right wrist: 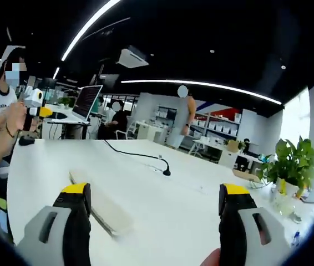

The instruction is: Arrange the utensils inside the cutlery case until each visible utensil rests in its matching compartment.

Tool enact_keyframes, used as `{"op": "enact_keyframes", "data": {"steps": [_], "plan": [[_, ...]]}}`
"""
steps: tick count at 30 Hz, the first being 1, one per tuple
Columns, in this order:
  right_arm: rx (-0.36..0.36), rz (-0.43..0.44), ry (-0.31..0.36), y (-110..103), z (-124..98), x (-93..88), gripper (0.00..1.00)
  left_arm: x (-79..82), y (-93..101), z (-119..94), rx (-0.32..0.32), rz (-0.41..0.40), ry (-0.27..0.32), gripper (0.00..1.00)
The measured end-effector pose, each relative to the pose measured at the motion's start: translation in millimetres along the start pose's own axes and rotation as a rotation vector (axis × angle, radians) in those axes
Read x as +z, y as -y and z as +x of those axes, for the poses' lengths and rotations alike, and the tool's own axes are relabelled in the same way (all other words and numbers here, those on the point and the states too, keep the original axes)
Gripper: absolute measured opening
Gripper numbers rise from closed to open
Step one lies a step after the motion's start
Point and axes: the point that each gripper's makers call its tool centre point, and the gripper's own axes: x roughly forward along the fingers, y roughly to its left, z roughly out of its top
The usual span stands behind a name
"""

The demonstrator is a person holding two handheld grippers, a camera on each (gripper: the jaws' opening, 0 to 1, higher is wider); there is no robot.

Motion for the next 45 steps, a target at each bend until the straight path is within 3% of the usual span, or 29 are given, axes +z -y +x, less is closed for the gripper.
{"op": "enact_keyframes", "data": {"steps": [4, 9, 12, 15, 18, 23, 25, 31, 34, 45], "plan": [[-0.102, 0.053, 0.035, 7, -16, 5.1, 1.0, 9.6, 5.9, -13, -0.018, 0.003, 0.021, 1.0], [-0.156, 0.104, 0.041, 10, -40, 8.3, 1.0, 17.1, 10.0, -35, -0.007, 0.075, 0.043, 1.0], [-0.224, 0.104, 0.087, 16, -60, 17.6, 1.0, 16.9, 17.8, -44, -0.033, 0.115, 0.008, 1.0], [-0.255, 0.097, 0.096, 16, -76, 20.2, 1.0, 26.8, 21.6, -51, -0.005, 0.132, 0.042, 1.0], [-0.258, 0.101, 0.091, 15, -87, 16.0, 0.99, 31.4, 26.4, -57, 0.001, 0.136, 0.057, 1.0], [-0.247, 0.157, 0.067, 12, -101, -4.4, 0.99, 23.9, 39.1, -63, 0.001, 0.159, 0.021, 1.0], [-0.23, 0.146, 0.024, 12, -102, -12.2, 0.99, 22.0, 43.1, -63, -0.003, 0.168, 0.006, 1.0], [-0.268, 0.182, 0.055, 20, -105, -5.8, 1.0, 26.0, 50.0, -61, 0.006, 0.235, 0.01, 1.0], [-0.24, 0.166, 0.012, 13, -97, -14.0, 1.0, 27.9, 48.1, -61, 0.011, 0.214, 0.025, 1.0], [-0.237, 0.134, -0.007, 6, -103, -12.6, 1.0, 23.9, 40.0, -71, 0.028, 0.231, -0.013, 1.0]]}}
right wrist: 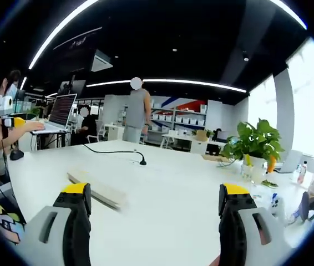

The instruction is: Arrange the utensils inside the cutlery case until each visible utensil rests in its matching compartment.

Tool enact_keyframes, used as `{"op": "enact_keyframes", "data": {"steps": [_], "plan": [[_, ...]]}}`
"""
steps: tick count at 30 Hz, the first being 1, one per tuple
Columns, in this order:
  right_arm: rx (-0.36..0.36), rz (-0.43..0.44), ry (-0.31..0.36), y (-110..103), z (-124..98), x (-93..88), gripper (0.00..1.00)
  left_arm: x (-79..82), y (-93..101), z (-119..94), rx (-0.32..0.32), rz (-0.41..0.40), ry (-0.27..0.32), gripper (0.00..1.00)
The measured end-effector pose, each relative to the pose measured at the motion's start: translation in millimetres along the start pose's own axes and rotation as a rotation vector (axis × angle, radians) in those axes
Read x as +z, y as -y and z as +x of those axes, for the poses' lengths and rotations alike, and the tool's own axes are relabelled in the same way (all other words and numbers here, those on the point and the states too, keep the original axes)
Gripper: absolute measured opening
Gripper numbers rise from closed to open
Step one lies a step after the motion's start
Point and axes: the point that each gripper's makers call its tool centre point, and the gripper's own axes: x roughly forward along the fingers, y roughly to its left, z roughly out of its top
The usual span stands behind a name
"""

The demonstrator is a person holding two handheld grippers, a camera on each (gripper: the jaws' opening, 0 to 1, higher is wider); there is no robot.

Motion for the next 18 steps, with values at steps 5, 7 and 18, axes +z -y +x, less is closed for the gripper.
{"op": "enact_keyframes", "data": {"steps": [5, 7, 18], "plan": [[-0.004, 0.011, 0.024, 3, -12, 3.5, 1.0, 2.9, 2.2, -5, -0.003, -0.006, 0.01, 1.0], [-0.012, 0.01, 0.032, 6, -16, 5.5, 1.0, 3.3, 2.6, -7, -0.003, -0.001, 0.009, 1.0], [-0.009, -0.003, 0.035, 4, -20, 7.8, 1.0, -2.2, 2.5, -8, 0.002, 0.013, -0.024, 1.0]]}}
